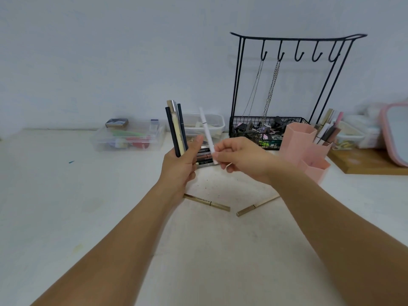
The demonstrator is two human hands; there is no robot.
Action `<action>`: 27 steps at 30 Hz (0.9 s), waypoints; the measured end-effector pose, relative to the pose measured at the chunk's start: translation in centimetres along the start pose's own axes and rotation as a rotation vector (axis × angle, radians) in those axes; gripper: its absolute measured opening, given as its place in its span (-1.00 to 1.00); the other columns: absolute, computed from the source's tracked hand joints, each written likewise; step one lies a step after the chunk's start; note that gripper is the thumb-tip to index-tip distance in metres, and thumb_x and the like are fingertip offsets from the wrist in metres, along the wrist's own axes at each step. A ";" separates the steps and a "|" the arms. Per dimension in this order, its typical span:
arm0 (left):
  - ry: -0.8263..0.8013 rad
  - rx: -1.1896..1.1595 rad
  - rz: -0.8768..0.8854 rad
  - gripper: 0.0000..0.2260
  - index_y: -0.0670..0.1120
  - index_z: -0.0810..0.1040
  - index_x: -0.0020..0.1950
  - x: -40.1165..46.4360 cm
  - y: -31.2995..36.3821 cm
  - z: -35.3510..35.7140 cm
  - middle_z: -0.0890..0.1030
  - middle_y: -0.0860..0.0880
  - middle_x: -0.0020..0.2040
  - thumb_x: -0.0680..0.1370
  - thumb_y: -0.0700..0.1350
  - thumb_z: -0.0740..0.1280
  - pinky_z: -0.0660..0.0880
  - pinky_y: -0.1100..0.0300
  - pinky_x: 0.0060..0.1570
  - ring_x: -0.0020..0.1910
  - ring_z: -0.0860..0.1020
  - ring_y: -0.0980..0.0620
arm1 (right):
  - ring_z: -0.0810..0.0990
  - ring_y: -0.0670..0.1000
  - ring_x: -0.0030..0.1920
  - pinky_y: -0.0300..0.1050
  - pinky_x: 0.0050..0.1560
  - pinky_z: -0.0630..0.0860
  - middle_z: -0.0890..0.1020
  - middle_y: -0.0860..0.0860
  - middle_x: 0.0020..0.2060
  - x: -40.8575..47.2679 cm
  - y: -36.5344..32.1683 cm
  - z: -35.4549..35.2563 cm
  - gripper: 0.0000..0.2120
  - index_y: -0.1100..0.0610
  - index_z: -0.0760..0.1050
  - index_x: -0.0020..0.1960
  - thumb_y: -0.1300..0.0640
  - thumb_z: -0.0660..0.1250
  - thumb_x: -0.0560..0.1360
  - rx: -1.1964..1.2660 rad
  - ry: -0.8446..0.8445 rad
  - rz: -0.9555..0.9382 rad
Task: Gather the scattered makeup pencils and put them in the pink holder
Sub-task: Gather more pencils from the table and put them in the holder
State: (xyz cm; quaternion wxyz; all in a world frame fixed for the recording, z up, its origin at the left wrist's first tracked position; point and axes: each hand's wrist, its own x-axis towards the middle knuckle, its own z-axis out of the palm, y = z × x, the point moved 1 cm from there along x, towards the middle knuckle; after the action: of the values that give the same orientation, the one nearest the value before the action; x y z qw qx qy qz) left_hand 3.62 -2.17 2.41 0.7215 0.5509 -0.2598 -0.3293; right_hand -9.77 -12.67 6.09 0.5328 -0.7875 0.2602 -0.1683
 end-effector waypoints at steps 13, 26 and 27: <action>0.021 0.098 0.012 -0.63 -0.17 0.62 0.08 0.0 -1.1 0.4 0.69 -0.18 -0.21 0.61 0.15 0.35 0.51 0.16 -0.36 -0.38 0.57 0.01 | 0.62 0.01 -0.37 -0.25 -0.32 0.57 0.64 0.16 -0.35 -0.2 0.0 5.1 -0.93 0.36 0.64 -0.07 0.39 0.39 0.49 0.159 0.121 -0.078; 0.081 0.035 0.015 -0.75 -0.02 0.54 -0.13 0.6 0.1 -0.9 0.36 0.07 -0.45 0.48 0.08 0.53 0.22 0.30 -0.57 -0.50 0.28 0.11 | 0.51 -0.03 0.04 -0.17 0.09 0.42 0.58 -0.01 0.21 1.0 4.3 -1.8 -0.73 0.08 0.55 0.25 0.12 0.38 0.56 -0.784 0.242 -0.036; 0.086 0.034 0.015 -0.73 -0.02 0.52 -0.16 0.6 0.1 -1.0 0.35 0.06 -0.45 0.47 0.09 0.54 0.22 0.30 -0.57 -0.51 0.28 0.12 | 0.49 -0.05 0.00 -0.17 0.05 0.41 0.58 -0.01 0.19 1.0 4.4 -1.8 -0.75 0.07 0.55 0.23 0.13 0.38 0.56 -0.790 0.245 -0.041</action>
State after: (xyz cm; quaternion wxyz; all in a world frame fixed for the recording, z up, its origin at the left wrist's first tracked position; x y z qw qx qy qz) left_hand 4.77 -2.02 2.30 0.7251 0.5746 -0.2383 -0.2954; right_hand -10.93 -15.96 2.66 0.1511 -0.9106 0.3506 -0.1583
